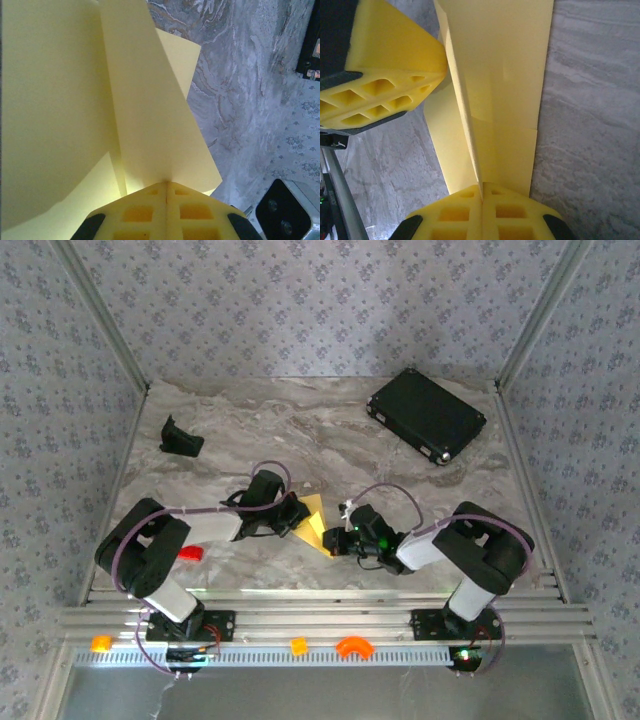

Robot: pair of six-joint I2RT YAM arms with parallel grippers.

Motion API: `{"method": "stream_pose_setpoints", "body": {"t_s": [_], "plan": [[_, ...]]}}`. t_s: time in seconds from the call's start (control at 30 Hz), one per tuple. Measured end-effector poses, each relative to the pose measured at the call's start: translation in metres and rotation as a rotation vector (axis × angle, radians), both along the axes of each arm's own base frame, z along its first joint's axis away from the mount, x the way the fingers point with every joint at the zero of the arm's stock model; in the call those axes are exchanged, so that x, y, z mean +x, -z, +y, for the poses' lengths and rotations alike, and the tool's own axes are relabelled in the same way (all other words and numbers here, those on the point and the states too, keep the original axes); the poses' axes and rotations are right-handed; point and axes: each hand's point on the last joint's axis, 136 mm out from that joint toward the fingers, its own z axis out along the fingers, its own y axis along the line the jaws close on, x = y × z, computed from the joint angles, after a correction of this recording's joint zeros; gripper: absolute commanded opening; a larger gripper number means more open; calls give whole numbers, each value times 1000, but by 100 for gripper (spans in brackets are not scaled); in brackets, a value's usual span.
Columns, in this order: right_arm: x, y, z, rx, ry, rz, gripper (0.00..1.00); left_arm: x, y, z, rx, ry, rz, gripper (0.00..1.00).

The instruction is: Fold a paper plane with a square sheet of paper (pick it up from the middle)

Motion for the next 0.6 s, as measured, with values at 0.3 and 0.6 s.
{"method": "stream_pose_setpoints", "body": {"t_s": [0.3, 0.6], "plan": [[2, 0, -1, 44, 35, 27, 2, 2, -5, -6, -23, 20, -8, 0], [2, 0, -1, 43, 34, 39, 7, 9, 0, -15, -25, 40, -3, 0]]}}
